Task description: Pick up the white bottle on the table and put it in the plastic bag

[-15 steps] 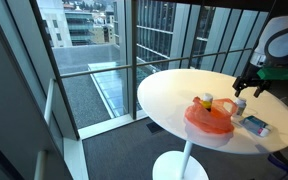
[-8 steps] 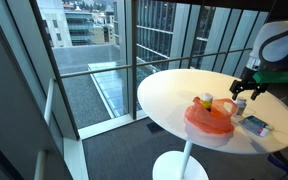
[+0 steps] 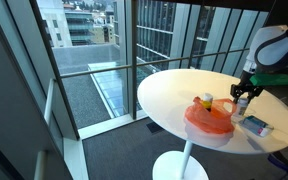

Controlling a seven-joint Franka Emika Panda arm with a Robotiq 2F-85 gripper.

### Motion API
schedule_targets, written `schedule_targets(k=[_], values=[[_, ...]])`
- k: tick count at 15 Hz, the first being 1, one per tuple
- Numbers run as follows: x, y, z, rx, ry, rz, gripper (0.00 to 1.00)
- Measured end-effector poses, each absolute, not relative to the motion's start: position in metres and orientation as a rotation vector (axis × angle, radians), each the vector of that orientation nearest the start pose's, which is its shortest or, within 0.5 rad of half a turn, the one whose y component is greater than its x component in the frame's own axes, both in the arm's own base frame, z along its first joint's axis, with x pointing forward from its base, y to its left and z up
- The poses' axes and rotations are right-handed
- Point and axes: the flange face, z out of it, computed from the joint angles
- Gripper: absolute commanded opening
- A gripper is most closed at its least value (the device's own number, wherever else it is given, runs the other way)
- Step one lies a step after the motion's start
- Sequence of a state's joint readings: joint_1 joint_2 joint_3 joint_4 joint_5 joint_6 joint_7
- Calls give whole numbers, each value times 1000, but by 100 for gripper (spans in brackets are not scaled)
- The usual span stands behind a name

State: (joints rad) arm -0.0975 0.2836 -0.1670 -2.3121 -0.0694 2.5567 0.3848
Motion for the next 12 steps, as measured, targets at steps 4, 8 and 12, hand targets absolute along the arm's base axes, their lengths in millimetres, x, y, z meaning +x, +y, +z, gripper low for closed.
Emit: schedule_targets(k=[4,8,12], values=[[505,-138,224,-3090,933,49,37],[507,-130,250,-3091,915,82,37],[513,-104,294,-3099,861,68,37]])
